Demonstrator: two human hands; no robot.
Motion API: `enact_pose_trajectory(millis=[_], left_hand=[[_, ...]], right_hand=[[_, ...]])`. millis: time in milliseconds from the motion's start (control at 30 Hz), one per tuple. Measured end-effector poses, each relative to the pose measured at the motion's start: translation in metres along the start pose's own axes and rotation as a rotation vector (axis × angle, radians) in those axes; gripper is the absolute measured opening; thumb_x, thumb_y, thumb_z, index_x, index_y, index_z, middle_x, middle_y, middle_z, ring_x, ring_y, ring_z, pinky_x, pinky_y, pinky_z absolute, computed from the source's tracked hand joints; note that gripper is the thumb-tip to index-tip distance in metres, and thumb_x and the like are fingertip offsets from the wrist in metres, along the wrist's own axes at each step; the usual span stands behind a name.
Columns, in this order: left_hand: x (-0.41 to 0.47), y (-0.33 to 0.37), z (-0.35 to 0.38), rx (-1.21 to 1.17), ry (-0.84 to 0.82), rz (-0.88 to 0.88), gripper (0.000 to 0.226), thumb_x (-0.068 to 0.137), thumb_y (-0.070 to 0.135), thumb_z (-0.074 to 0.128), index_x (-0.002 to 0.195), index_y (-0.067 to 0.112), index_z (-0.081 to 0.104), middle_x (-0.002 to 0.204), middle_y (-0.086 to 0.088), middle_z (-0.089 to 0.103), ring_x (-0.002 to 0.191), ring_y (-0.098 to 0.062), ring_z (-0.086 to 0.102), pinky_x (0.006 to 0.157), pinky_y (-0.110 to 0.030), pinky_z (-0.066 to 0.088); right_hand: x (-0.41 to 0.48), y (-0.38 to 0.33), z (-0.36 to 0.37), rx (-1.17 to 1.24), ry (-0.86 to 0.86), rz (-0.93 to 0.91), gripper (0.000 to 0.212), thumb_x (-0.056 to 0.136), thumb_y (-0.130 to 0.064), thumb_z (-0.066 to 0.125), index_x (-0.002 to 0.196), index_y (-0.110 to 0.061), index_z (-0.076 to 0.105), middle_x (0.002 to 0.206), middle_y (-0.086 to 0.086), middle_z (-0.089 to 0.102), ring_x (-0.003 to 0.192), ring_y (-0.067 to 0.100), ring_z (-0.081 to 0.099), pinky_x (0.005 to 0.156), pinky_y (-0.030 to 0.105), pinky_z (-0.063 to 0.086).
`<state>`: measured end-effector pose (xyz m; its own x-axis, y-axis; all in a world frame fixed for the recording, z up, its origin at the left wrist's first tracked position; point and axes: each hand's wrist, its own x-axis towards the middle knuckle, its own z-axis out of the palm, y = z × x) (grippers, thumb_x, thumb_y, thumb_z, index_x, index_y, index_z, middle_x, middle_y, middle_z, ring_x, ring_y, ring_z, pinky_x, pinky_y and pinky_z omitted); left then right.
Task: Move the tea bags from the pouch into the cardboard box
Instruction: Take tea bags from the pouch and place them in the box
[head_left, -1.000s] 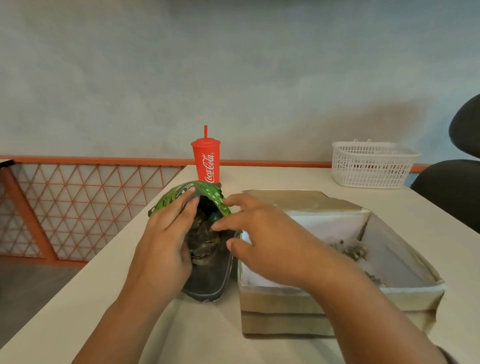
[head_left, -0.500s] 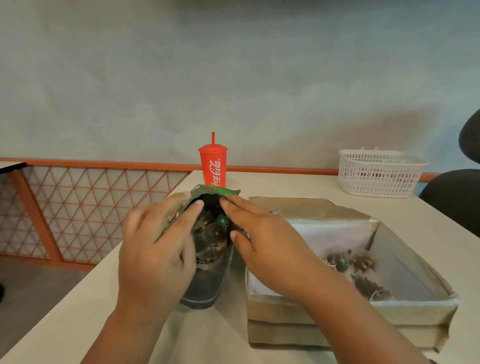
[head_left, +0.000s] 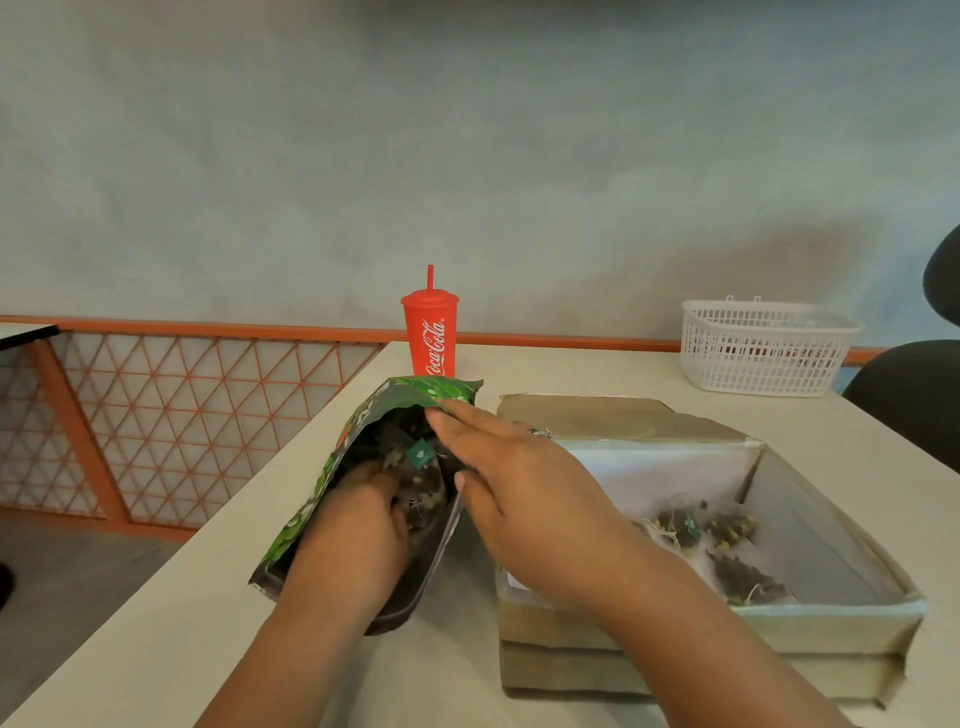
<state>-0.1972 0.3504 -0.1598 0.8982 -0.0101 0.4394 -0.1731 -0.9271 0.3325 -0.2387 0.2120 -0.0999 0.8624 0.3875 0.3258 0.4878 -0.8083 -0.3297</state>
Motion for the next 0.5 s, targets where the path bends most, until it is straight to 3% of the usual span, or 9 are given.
enact_pose_trajectory(millis=[67,233,367,500], left_hand=[[0.002,0.0,-0.002,-0.021,0.032,0.014,0.023,0.088,0.009,0.05,0.104,0.007,0.066,0.107,-0.011,0.063,0.088,-0.027,0.06,0.072,-0.028,0.041],[0.003,-0.005,-0.005,-0.078,0.196,0.158,0.014,0.073,-0.004,0.065,0.073,0.008,0.072,0.071,-0.009,0.066,0.056,-0.029,0.063,0.055,-0.028,0.047],[0.0,-0.006,-0.012,-0.164,0.293,0.27,0.02,0.067,-0.011,0.071,0.076,0.007,0.072,0.072,-0.004,0.069,0.06,-0.023,0.065,0.063,-0.025,0.047],[0.001,-0.008,-0.011,-0.069,0.177,0.243,0.021,0.063,-0.005,0.076,0.077,0.01,0.073,0.076,-0.005,0.069,0.059,-0.024,0.064,0.06,-0.025,0.045]], right_hand=[[0.0,0.0,0.0,0.0,-0.006,0.004,0.052,0.099,-0.018,0.035,0.146,-0.033,0.02,0.154,-0.017,0.016,0.139,0.011,0.023,0.111,0.023,0.021],[0.0,0.003,-0.002,0.018,-0.009,0.026,0.052,0.099,-0.019,0.036,0.146,-0.034,0.021,0.153,-0.019,0.015,0.139,0.009,0.023,0.11,0.021,0.022],[0.001,0.007,-0.003,0.028,0.0,0.032,0.052,0.098,-0.018,0.037,0.145,-0.034,0.021,0.153,-0.019,0.016,0.139,0.007,0.021,0.111,0.021,0.021],[0.002,0.009,-0.001,0.022,0.01,0.035,0.052,0.098,-0.018,0.038,0.145,-0.034,0.022,0.153,-0.019,0.017,0.14,0.007,0.021,0.111,0.023,0.022]])
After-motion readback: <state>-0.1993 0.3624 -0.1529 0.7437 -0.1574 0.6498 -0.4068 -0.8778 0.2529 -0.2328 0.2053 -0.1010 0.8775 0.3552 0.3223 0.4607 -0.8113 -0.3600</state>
